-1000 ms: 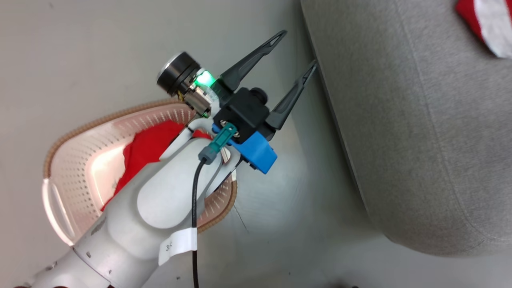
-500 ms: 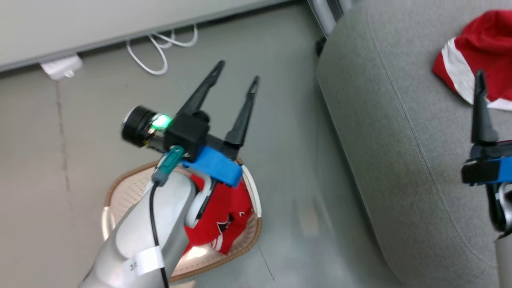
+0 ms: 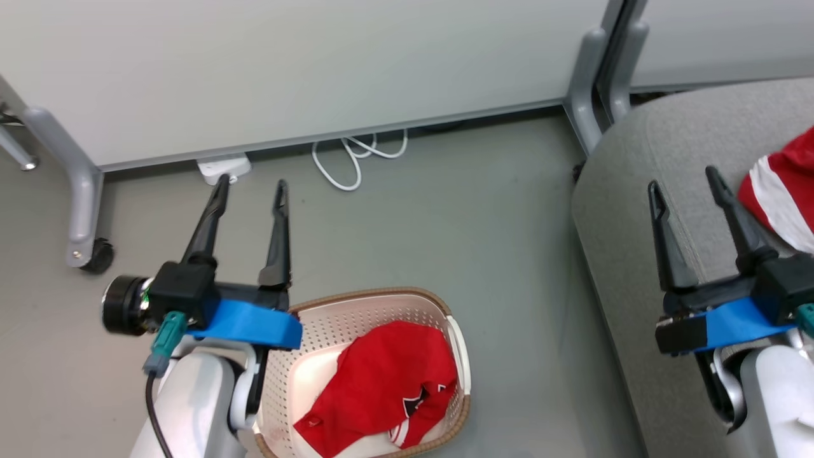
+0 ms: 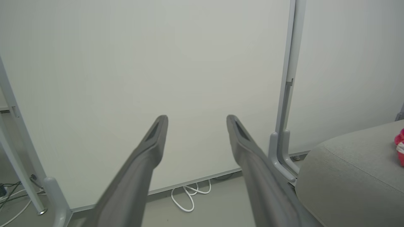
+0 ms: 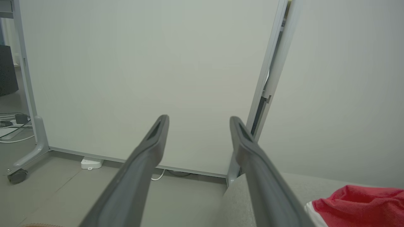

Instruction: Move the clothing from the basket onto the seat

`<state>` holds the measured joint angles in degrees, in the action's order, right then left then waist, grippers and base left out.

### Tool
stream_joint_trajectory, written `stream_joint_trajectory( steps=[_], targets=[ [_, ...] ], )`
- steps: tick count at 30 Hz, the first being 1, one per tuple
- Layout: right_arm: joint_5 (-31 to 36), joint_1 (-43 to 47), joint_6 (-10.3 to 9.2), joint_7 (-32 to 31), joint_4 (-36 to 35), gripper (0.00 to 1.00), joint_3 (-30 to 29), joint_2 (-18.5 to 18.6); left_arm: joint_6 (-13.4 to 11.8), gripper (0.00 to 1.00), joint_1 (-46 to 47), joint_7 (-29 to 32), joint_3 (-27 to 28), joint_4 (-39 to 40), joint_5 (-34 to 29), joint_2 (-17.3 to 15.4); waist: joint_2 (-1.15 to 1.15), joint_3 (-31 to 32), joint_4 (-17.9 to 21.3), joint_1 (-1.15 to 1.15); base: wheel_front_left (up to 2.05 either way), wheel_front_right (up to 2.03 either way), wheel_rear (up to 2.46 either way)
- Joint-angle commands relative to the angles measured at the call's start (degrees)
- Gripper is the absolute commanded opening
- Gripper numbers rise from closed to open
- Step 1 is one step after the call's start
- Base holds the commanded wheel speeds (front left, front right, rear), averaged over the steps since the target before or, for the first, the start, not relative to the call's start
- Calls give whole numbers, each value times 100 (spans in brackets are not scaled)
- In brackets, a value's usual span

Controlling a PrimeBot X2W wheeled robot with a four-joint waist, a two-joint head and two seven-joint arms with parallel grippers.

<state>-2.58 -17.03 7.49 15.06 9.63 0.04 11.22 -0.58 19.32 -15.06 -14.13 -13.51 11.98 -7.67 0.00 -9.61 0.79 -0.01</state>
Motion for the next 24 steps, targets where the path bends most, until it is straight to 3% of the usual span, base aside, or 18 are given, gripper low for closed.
stream_joint_trajectory(
  steps=[1,13,24],
  targets=[
    [-39,152,1,18,25,100,12,-38,33,100,-125,-17,117,59,-54,28,0,140,-141,1,0,0,0],
    [-133,841,1,18,239,100,-63,-298,386,100,-965,-17,1086,160,-363,327,0,485,-366,1,0,0,0],
    [-154,1202,1,18,356,100,-63,-459,595,100,-1216,-16,1322,-98,-515,449,0,587,-419,1,0,0,0]
  ],
)
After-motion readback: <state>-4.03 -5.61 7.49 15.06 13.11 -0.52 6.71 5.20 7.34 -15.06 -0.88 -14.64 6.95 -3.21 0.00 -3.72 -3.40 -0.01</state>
